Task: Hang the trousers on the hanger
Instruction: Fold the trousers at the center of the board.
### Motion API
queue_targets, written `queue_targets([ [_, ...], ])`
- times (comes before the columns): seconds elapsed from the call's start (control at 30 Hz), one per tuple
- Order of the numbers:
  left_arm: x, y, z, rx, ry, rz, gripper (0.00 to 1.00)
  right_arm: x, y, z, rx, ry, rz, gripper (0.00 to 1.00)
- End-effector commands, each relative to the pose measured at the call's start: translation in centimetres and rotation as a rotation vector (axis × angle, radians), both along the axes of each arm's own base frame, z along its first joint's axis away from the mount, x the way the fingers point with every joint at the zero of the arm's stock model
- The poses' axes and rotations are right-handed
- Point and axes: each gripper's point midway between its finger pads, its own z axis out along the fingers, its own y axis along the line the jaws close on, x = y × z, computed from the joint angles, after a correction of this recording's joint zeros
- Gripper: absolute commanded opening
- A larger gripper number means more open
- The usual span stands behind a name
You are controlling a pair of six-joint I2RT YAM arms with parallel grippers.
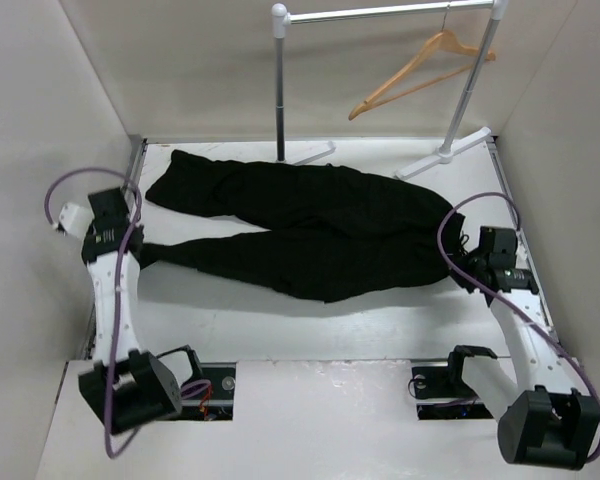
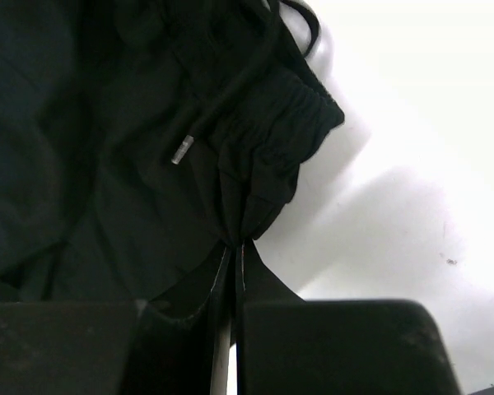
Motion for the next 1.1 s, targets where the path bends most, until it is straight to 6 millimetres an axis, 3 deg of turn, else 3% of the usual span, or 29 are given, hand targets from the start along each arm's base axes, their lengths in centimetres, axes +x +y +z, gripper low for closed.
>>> queue_targets([
  [0.0, 5.7, 1.0, 4.5, 0.104, -0.082, -0.016, 0.00, 3.4, -2.3, 5.0, -0.076, -0.113, -0.058, 0.02],
  [0.13, 12.6, 0.9, 7.1, 0.131, -0.146, -0.067, 0.00, 6.7, -3.1, 7.3, -0.095, -0.122, -0.052, 0.02],
  [0.2, 15.1, 1.4, 7.9, 0.139, -0.161, -0.076, 0.00, 8.9, -3.4, 8.5, -0.092, -0.146, -0.055, 0.02],
  [0.4, 23.4, 3.0, 9.3, 0.166, -0.191, -0.112, 0.00, 15.6, -4.1, 9.8, -0.063, -0.147, -0.047, 0.02],
  [0.5, 27.2, 3.3, 9.2, 0.180, -0.200, -0.137, 0.00, 19.4, -4.9, 10.0, -0.048, -0.142, -0.047, 0.02],
  [0.73, 35.6, 2.6, 6.6, 0.189, -0.250, -0.184, 0.00, 28.2, -6.5, 9.4, -0.003, -0.123, -0.052, 0.03],
  [0.8, 37.2, 2.4, 5.5, 0.188, -0.264, -0.196, 0.06, 30.4, -6.6, 8.6, 0.008, -0.106, -0.050, 0.08],
  [0.93, 38.7, 1.3, 3.2, 0.150, -0.273, -0.243, 0.42, 32.5, -6.8, 7.7, 0.005, -0.079, -0.070, 0.46],
  [1.0, 38.0, 1.5, 3.9, 0.151, -0.274, -0.245, 0.51, 32.8, -6.3, 8.6, -0.019, -0.106, -0.062, 0.56],
  [1.07, 35.9, 2.3, 4.7, 0.155, -0.256, -0.232, 0.56, 32.6, -5.7, 9.8, -0.030, -0.129, -0.042, 0.61],
])
